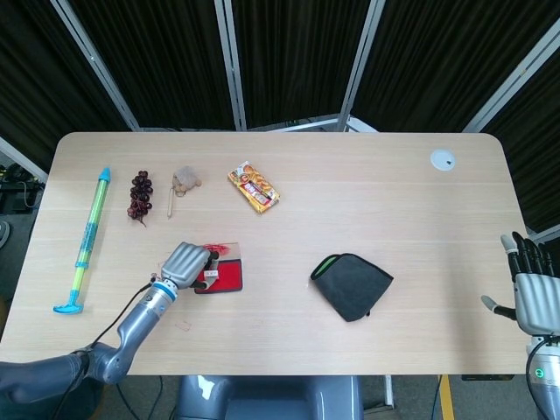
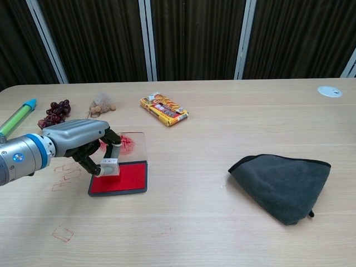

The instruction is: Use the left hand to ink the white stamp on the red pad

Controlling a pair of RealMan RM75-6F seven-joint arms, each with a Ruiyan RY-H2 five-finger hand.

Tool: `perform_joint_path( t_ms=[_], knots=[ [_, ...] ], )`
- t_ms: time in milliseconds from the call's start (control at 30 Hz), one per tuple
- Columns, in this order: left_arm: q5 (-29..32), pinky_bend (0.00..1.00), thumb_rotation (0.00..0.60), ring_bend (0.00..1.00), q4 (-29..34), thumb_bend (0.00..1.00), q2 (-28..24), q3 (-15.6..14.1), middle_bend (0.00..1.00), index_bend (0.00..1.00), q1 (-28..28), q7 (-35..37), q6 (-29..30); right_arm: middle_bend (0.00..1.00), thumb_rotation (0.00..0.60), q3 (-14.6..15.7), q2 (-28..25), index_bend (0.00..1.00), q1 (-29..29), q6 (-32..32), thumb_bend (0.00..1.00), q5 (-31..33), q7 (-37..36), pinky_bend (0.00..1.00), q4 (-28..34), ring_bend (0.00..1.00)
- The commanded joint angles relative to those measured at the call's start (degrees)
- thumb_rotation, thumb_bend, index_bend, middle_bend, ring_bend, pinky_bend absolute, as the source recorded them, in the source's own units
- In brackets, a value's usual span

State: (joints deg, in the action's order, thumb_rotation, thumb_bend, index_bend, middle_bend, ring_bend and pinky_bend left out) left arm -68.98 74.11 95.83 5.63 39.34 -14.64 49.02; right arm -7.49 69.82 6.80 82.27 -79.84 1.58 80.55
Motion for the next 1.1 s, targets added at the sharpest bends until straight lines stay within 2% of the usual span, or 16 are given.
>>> perform_joint_path(
  t_ms=[33,400,633,833,933,1100],
  knots=[
    [0.19,0.86,0.6,0.81,-0.64,0.49,0.5,-0.25,0.57,0.62,0.06,0.08,-0.27,0.0,0.6,0.01,-0.01,0.0,0.01,-0.01,0.0,-0.02,-0.03,0.0,0.0,0.0],
    [-0.33,0.86,0.6,0.81,-0.08,0.5,0.15,-0.21,0.57,0.62,-0.13,0.54,0.84,0.0,0.6,-0.02,-0.05,0.0,0.02,-0.04,0.0,0.06,-0.09,0.0,0.05,0.0],
    [-2.39,0.86,0.6,0.81,5.38,0.5,-5.11,0.84,0.57,0.62,-1.4,3.66,4.27,0.0,0.6,0.12,-0.19,0.0,-0.07,0.27,0.0,-0.29,-0.01,0.0,0.47,0.0],
    [-2.89,0.86,0.6,0.81,7.26,0.5,-9.77,0.61,0.57,0.62,-2.93,6.23,5.46,0.0,0.6,0.24,-0.28,0.0,-0.09,0.47,0.0,-0.63,0.11,0.0,0.85,0.0],
    [-2.08,0.86,0.6,0.81,6.05,0.5,-11.48,-0.41,0.57,0.62,-4.48,9.68,4.67,0.0,0.6,0.39,-0.33,0.0,-0.09,0.6,0.0,-0.97,0.22,0.0,1.17,0.0],
    [-2.88,0.86,0.6,0.81,1.85,0.5,-11.31,-1.68,0.57,0.62,-5.61,15.69,2.9,0.0,0.6,0.57,-0.36,0.0,-0.08,0.67,0.0,-1.26,0.71,0.0,1.6,0.0]
  ],
)
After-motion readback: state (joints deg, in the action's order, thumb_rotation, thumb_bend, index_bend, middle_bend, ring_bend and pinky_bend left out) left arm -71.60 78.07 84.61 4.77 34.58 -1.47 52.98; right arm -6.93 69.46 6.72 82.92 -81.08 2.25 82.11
